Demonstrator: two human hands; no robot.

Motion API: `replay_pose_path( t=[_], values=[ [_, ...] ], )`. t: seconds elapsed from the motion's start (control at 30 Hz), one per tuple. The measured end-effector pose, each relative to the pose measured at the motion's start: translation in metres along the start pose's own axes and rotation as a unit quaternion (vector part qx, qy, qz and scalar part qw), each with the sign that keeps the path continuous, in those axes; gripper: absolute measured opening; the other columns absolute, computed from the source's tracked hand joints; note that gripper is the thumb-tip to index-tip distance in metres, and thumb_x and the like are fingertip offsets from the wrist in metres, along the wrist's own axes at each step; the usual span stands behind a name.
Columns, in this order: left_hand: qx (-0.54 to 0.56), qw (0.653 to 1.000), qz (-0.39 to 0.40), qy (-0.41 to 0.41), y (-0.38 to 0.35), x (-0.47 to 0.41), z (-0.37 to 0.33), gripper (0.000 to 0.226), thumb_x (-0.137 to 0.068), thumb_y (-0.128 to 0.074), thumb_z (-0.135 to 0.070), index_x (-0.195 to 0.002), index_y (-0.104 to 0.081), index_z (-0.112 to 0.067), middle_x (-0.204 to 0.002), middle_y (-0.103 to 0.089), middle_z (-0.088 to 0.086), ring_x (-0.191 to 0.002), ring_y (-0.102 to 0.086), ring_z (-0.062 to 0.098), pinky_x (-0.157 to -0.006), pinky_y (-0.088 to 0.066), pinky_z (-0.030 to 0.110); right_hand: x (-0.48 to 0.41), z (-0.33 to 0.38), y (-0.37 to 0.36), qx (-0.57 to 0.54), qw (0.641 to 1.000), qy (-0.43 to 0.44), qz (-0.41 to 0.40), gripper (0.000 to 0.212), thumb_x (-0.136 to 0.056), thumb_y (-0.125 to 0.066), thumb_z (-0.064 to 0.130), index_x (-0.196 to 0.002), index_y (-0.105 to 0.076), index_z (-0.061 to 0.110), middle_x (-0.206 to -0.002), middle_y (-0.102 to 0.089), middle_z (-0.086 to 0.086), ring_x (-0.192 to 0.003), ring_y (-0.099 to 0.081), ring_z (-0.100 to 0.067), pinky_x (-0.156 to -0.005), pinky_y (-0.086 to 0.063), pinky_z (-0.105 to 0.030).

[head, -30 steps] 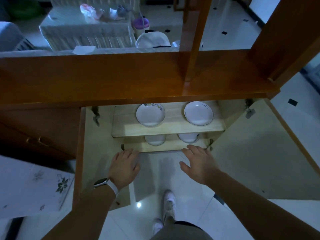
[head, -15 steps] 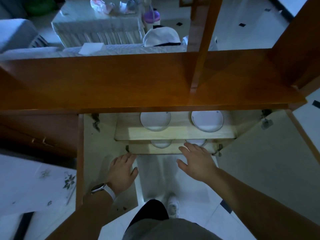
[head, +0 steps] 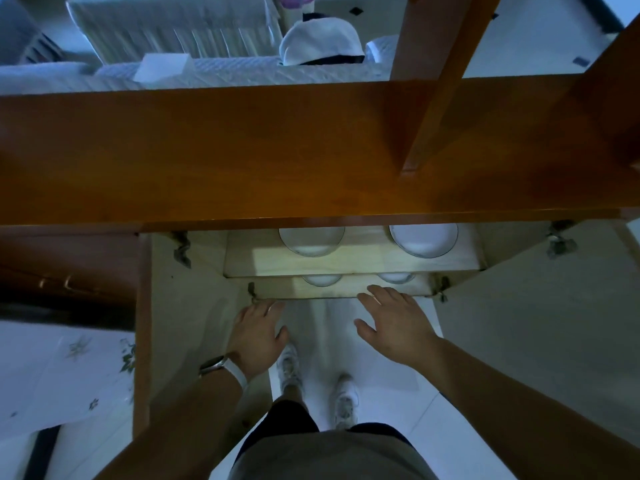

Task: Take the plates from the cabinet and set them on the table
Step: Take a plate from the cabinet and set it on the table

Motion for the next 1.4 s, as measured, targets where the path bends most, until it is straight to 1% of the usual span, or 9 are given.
replay_pose_path(
  t=[0.2, 0.43, 0.6, 0.83, 0.97, 1.1, 1.23, 1.33, 1.4],
  values=[
    [-0.004, 1.0, 0.004, -0.03, 0.002, -0.032, 0.006, 0.059, -0.077, -0.039, -0.042, -0.124, -0.062, -0.014, -0.125, -0.063, 0.013, -0.111, -0.058, 0.034, -0.094, -0.043, 0.045, -0.031, 0.005, -0.009, 0.0, 1.0, -0.008, 0.008, 0.058, -0.093, -0.041, 0.05, -0.141, -0.043, 0.018, -0.146, -0.043, -0.007, -0.13, -0.041, -0.028, -0.104, -0.033, -0.041],
    [-0.002, 0.998, 0.01, -0.055, -0.009, -0.074, 0.018, 0.066, -0.078, -0.035, -0.047, -0.132, -0.057, -0.014, -0.136, -0.056, 0.015, -0.12, -0.053, 0.036, -0.101, -0.04, 0.047, -0.083, -0.005, -0.03, 0.018, 1.0, 0.01, -0.017, 0.055, -0.09, -0.046, 0.048, -0.133, -0.051, 0.014, -0.136, -0.051, -0.01, -0.12, -0.05, -0.033, -0.093, -0.043, -0.045],
    [-0.009, 0.997, -0.003, -0.077, -0.027, -0.109, 0.029, 0.067, -0.079, -0.033, -0.048, -0.135, -0.054, -0.016, -0.14, -0.052, 0.013, -0.124, -0.048, 0.035, -0.102, -0.036, 0.045, -0.125, -0.012, -0.058, 0.027, 0.999, 0.014, -0.026, 0.053, -0.091, -0.046, 0.048, -0.132, -0.049, 0.015, -0.135, -0.051, -0.009, -0.118, -0.049, -0.031, -0.093, -0.042, -0.043],
    [0.027, 0.996, -0.057, -0.064, -0.06, -0.165, 0.046, 0.062, -0.077, -0.039, -0.046, -0.128, -0.06, -0.017, -0.134, -0.056, 0.014, -0.119, -0.052, 0.037, -0.097, -0.041, 0.048, -0.173, -0.03, -0.103, 0.044, 0.998, 0.003, -0.039, 0.052, -0.091, -0.045, 0.05, -0.128, -0.05, 0.015, -0.129, -0.052, -0.007, -0.111, -0.052, -0.028, -0.086, -0.042, -0.039],
    [0.074, 0.992, -0.099, -0.014, -0.075, -0.193, 0.065, 0.056, -0.079, -0.043, -0.046, -0.12, -0.061, -0.013, -0.121, -0.06, 0.014, -0.107, -0.055, 0.038, -0.087, -0.049, 0.048, -0.203, -0.048, -0.111, 0.01, 0.998, -0.016, -0.067, 0.051, -0.093, -0.044, 0.048, -0.131, -0.05, 0.013, -0.131, -0.053, -0.01, -0.114, -0.052, -0.029, -0.09, -0.044, -0.04],
    [0.103, 0.987, -0.103, 0.061, -0.088, -0.212, 0.081, 0.05, -0.082, -0.05, -0.045, -0.12, -0.059, -0.013, -0.12, -0.058, 0.016, -0.108, -0.053, 0.037, -0.088, -0.048, 0.046, -0.235, -0.058, -0.117, -0.05, 0.992, -0.064, -0.096, 0.05, -0.093, -0.046, 0.046, -0.131, -0.051, 0.013, -0.128, -0.056, -0.011, -0.113, -0.053, -0.031, -0.089, -0.047, -0.042],
    [0.239, 0.962, -0.037, 0.124, -0.104, -0.23, 0.093, 0.037, -0.088, -0.056, -0.045, -0.114, -0.056, -0.018, -0.102, -0.065, 0.008, -0.093, -0.061, 0.028, -0.082, -0.049, 0.039, -0.262, -0.066, -0.126, -0.152, 0.969, -0.142, -0.13, 0.052, -0.091, -0.051, 0.045, -0.131, -0.048, 0.012, -0.12, -0.058, -0.013, -0.108, -0.056, -0.031, -0.088, -0.05, -0.043],
    [0.306, 0.945, -0.018, 0.111, -0.105, -0.241, 0.088, 0.034, -0.083, -0.053, -0.053, -0.096, -0.059, -0.022, -0.081, -0.065, 0.003, -0.078, -0.062, 0.023, -0.074, -0.048, 0.035, -0.277, -0.072, -0.136, -0.222, 0.947, -0.192, -0.13, 0.051, -0.087, -0.053, 0.044, -0.126, -0.045, 0.012, -0.106, -0.061, -0.011, -0.095, -0.06, -0.03, -0.083, -0.053, -0.043],
    [0.324, 0.94, -0.031, 0.107, -0.101, -0.248, 0.084, 0.03, -0.081, -0.051, -0.053, -0.09, -0.06, -0.026, -0.087, -0.064, 0.002, -0.084, -0.06, 0.024, -0.079, -0.046, 0.035, -0.286, -0.075, -0.137, -0.25, 0.936, -0.212, -0.127, 0.048, -0.087, -0.055, 0.042, -0.123, -0.044, 0.011, -0.103, -0.059, -0.008, -0.091, -0.06, -0.028, -0.081, -0.054, -0.041]
  ],
)
Point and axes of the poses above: each hand's wrist, its own x-axis away from the middle knuckle, its own y-axis out of the back of the hand, z = x × y, the point moved 3 cm from there along -x, towards the middle knuckle
